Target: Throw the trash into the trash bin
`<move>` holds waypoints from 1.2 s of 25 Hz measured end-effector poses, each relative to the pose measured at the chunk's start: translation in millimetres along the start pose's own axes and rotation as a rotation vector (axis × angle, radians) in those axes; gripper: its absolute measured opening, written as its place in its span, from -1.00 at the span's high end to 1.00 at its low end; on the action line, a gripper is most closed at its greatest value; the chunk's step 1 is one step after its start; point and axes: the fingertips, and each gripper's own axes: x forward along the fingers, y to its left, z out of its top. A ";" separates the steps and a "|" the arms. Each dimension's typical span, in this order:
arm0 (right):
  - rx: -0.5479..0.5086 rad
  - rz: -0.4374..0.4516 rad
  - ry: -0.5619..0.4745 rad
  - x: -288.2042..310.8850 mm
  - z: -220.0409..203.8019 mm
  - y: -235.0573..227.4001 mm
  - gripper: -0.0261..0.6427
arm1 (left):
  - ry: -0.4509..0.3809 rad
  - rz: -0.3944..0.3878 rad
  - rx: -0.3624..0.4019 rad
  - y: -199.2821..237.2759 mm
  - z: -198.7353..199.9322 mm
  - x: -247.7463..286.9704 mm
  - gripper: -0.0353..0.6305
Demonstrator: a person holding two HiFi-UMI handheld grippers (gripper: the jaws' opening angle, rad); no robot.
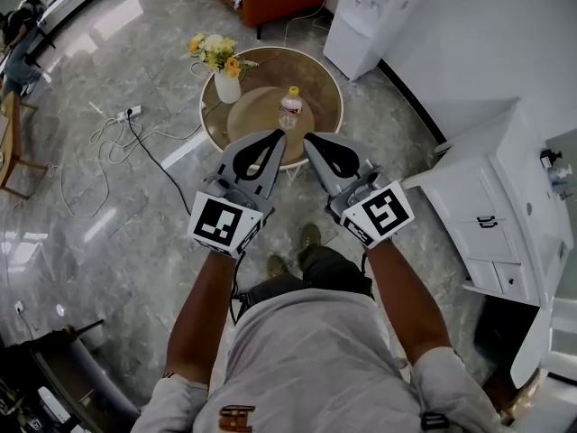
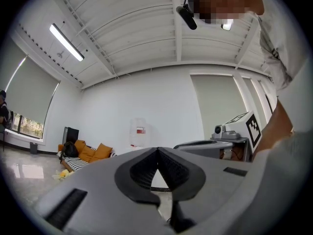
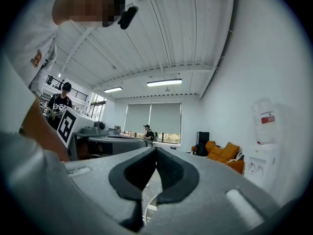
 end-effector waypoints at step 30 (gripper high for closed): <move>-0.004 0.126 0.073 93.7 -87.6 -137.8 0.80 | 0.085 0.131 0.031 89.9 -81.6 131.8 0.89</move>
